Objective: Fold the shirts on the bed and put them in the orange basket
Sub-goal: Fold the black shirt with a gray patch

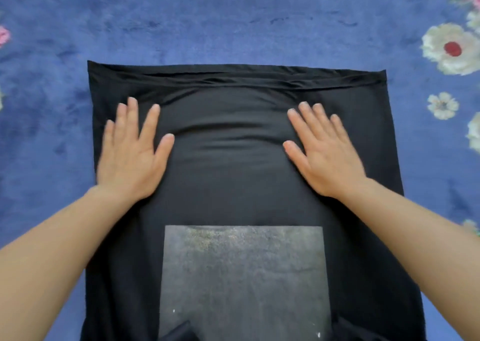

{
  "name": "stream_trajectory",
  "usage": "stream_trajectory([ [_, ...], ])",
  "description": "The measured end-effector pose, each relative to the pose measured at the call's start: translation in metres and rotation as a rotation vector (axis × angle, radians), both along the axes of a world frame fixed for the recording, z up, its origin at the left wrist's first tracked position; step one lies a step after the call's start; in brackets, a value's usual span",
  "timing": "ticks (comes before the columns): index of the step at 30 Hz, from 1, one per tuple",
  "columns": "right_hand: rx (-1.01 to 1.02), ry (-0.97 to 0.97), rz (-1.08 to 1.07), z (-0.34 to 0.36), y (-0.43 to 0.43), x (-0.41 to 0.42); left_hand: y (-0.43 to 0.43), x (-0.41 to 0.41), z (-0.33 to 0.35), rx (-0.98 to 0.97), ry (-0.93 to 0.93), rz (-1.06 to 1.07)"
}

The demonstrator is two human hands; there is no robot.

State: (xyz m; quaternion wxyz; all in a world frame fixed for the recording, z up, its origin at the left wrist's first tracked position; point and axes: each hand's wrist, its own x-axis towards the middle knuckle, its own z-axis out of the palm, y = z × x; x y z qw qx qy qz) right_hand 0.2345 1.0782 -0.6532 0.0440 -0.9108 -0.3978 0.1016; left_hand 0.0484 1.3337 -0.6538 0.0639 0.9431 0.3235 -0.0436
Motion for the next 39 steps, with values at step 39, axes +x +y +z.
stream_trajectory([
  [39,-0.15,0.309,0.153,0.065,-0.252,-0.303,-0.238,-0.312,0.06,-0.053,0.429,-0.664],
])
